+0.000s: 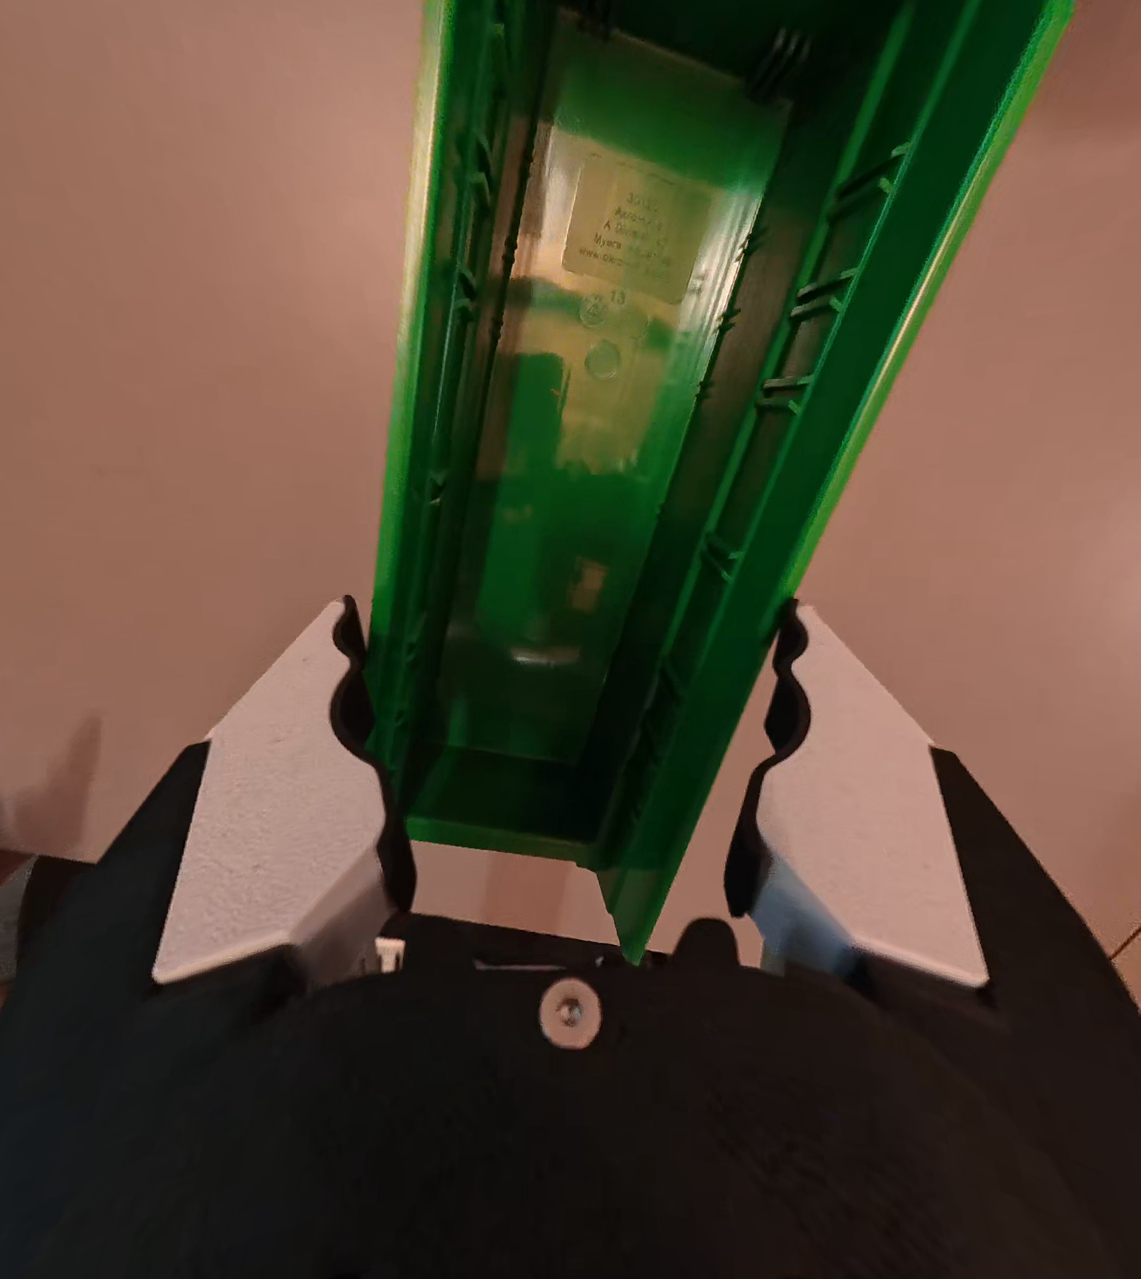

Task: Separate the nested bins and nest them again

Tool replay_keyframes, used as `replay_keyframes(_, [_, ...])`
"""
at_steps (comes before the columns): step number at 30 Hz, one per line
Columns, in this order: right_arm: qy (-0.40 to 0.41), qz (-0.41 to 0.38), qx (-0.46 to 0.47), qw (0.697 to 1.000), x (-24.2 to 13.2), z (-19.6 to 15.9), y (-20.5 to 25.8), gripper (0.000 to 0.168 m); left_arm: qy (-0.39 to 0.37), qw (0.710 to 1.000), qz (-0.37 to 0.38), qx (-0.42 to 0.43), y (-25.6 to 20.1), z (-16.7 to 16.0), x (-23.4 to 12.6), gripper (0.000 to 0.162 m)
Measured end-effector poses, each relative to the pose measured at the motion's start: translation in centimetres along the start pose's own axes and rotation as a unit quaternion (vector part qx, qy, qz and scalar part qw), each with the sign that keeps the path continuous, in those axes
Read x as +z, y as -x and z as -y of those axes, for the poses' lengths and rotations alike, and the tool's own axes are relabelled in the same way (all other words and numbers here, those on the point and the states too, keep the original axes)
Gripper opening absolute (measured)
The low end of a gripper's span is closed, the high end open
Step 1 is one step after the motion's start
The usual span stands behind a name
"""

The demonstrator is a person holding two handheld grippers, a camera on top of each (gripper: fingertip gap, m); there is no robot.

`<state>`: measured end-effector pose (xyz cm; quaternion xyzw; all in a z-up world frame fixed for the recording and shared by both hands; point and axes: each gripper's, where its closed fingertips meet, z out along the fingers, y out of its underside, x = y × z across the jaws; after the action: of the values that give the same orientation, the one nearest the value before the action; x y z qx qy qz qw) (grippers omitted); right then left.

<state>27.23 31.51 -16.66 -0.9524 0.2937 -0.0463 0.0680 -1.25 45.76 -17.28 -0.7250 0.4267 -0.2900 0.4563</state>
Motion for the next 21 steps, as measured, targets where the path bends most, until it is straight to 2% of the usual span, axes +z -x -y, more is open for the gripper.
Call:
replay_keyframes(6, [0.027,0.014,0.000,1.000,-0.3,-0.3,-0.6,0.107,0.013,1.000,-0.015,-0.012,-0.2,-0.6,0.4,0.109])
replay_keyframes(14, [0.053,0.032,0.017,0.998,-1.4,-0.4,-0.7,0.107,0.018,1.000,-0.016,-0.013,-0.2,-0.8,0.7,0.110])
replay_keyframes(21, [0.039,0.039,0.003,0.998,-4.5,0.7,0.0,0.103,0.018,1.000,-0.018,-0.009,-0.5,-0.8,0.8,0.110])
